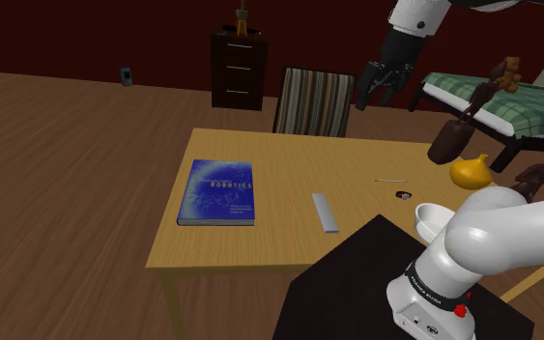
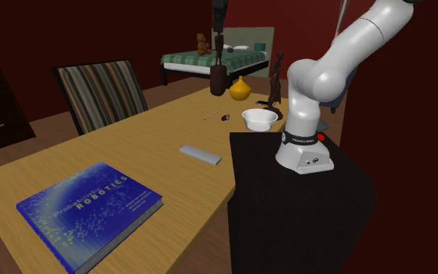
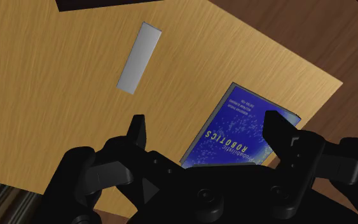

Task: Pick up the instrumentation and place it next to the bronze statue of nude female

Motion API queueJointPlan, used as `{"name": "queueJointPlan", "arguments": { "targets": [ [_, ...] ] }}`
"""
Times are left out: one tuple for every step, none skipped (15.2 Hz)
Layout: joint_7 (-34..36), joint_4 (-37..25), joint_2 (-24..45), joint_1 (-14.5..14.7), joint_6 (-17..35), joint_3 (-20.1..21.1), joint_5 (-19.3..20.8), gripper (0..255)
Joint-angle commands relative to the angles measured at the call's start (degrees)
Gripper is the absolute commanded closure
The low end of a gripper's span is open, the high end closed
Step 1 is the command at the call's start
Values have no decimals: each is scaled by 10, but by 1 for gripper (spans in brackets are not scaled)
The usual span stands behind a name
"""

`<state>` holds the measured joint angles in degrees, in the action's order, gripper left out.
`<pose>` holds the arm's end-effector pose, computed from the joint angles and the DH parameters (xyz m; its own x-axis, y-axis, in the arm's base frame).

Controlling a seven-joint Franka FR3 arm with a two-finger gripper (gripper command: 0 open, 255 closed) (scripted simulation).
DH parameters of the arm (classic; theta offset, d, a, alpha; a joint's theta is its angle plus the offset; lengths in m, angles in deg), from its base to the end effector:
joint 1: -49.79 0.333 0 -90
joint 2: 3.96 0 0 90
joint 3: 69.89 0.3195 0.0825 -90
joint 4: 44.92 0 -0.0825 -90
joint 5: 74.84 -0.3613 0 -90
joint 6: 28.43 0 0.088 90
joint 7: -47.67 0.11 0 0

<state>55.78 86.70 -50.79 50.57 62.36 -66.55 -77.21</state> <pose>0.2737 0.0316 0.6259 0.9911 -0.0844 0.1028 -0.0834 -0.9964 -0.0133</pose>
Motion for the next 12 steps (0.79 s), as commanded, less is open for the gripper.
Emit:
{"name": "queueJointPlan", "arguments": {
  "targets": [
    [0, 0, 0, 0, 0, 0, 0, 0],
    [1, 18, 1, -2, 17, -1, 1, 0],
    [2, 36, 2, -5, 34, -2, 2, 0],
    [3, 53, 4, -7, 52, -4, 3, 0],
    [4, 69, 7, -10, 70, -5, 4, 0],
    [5, 85, 11, -12, 88, -6, 6, 0],
    [6, 100, 15, -15, 106, -7, 7, 0],
    [7, 115, 21, -18, 124, -8, 8, 0],
    [8, 129, 27, -21, 143, -10, 9, 0],
    [9, 143, 34, -23, 162, -11, 10, 0],
    [10, 156, 42, -26, 182, -12, 12, 0],
    [11, 168, 51, -29, 201, -14, 13, 0]
  ]
}}
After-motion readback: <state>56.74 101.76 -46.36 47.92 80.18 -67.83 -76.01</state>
